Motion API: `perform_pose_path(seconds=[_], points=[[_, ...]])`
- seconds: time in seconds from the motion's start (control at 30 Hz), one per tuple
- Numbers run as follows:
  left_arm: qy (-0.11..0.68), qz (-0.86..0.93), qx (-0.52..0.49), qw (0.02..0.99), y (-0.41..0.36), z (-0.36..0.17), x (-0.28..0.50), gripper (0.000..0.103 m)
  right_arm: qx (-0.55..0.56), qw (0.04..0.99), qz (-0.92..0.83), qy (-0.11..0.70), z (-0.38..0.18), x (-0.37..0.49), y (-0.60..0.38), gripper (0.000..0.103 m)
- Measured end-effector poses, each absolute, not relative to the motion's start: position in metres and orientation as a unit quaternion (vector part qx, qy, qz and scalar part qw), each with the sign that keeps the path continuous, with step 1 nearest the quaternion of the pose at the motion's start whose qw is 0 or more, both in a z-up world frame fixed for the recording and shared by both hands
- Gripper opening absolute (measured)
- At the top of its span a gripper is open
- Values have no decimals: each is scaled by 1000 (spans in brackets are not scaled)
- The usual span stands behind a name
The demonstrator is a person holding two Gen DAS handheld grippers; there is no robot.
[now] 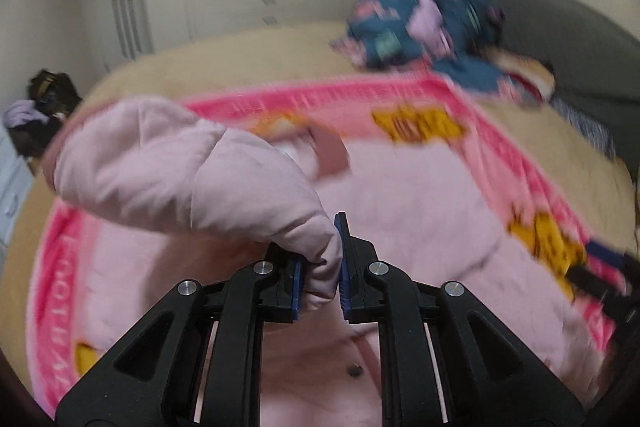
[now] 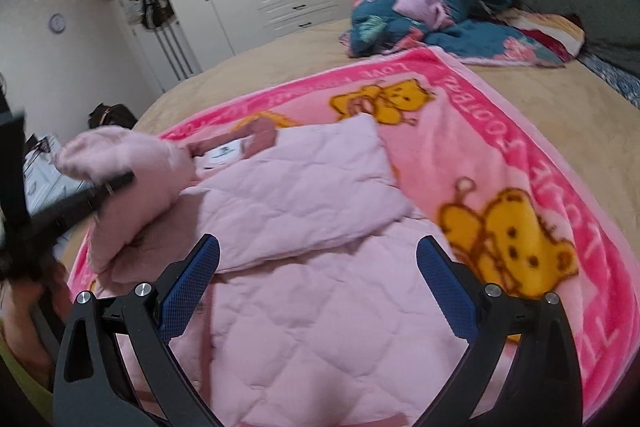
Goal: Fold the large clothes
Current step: 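Grasp the sleeve with the left gripper and fold it across the body, then open the left gripper to release the folded sleeve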
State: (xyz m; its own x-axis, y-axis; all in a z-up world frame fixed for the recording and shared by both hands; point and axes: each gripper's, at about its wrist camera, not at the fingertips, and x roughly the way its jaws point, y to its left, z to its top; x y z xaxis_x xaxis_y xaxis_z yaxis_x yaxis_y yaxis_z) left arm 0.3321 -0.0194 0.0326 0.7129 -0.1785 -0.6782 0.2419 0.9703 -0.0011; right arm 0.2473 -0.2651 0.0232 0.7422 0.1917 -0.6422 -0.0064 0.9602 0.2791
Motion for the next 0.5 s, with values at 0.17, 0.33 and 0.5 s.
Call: perform_pose_path(seconds=[0.17,0.33,0.5], points=[[383,-131,93,910,-43,-9,329,10,151,918,31,365,9,251,-289,98],[376,-146,163,900,-65,-20,322,17,161,914,19,371,2,253,-301,98],[380,-186,149,894,-68,-26,315,41,163,913,14,374,1,256,-305,98]])
